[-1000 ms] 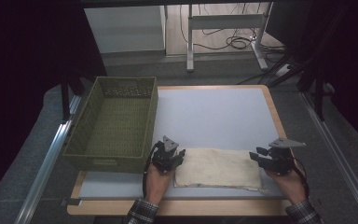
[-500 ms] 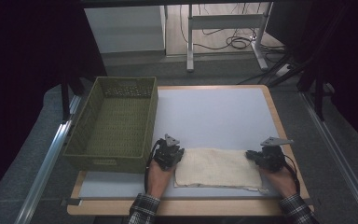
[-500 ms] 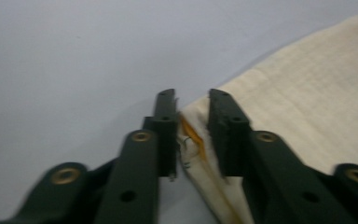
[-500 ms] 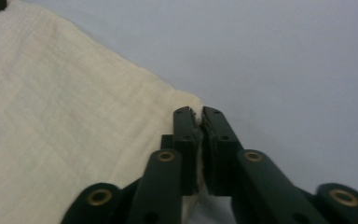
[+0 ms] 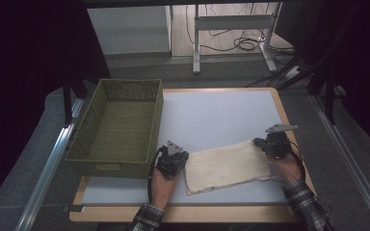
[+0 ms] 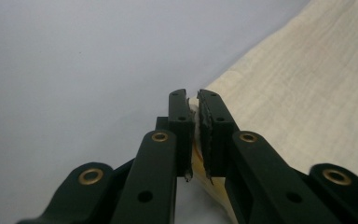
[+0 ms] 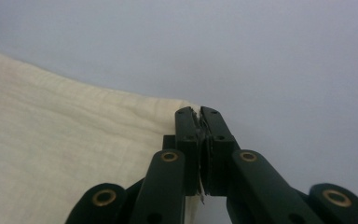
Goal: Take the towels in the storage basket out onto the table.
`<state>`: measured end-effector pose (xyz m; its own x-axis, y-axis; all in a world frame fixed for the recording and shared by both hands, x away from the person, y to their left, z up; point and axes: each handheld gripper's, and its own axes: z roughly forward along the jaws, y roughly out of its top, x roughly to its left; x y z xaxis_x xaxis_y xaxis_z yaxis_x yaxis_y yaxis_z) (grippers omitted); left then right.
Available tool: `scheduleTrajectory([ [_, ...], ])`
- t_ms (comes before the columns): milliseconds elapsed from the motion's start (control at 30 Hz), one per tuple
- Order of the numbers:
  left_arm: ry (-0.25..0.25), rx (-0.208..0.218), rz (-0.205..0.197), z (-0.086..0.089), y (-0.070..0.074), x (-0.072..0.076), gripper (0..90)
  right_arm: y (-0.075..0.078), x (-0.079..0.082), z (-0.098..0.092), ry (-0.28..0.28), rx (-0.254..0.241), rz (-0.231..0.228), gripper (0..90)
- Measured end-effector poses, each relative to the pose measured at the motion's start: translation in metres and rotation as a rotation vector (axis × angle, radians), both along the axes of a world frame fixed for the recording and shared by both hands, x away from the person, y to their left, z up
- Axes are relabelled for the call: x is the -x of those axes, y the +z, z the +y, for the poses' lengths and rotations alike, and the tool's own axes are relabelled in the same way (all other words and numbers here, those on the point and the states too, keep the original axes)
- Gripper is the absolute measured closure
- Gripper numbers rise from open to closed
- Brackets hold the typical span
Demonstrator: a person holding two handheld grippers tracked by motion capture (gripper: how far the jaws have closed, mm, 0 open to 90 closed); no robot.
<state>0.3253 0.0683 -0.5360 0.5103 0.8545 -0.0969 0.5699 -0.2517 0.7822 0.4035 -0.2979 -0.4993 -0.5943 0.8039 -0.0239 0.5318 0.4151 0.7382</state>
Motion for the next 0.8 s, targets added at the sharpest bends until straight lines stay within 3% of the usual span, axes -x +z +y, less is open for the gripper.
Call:
scheduleTrajectory([
  [67,0.009,-0.017,0.009,0.001,-0.003,-0.001,79.5,-0.006,-0.005,0.002,0.003,0.002,0.021,84.4],
  [167,0.012,-0.002,0.02,0.003,-0.004,-0.003,74.4,-0.007,-0.005,0.001,0.001,-0.003,0.02,79.8],
  [200,0.011,0.004,0.033,0.005,-0.003,-0.004,68.5,-0.005,-0.002,-0.004,-0.011,-0.03,0.014,74.5],
  [433,0.007,-0.012,0.053,0.004,-0.007,-0.006,62.3,0.01,0.017,-0.018,-0.006,-0.084,0.026,63.1],
  [567,0.008,-0.022,0.049,0.003,-0.007,-0.005,61.9,0.012,0.031,-0.014,0.051,-0.1,0.051,57.7],
  [800,0.012,-0.037,0.043,0.001,-0.007,-0.005,60.5,0.008,0.05,0.007,0.149,-0.098,0.078,57.7],
])
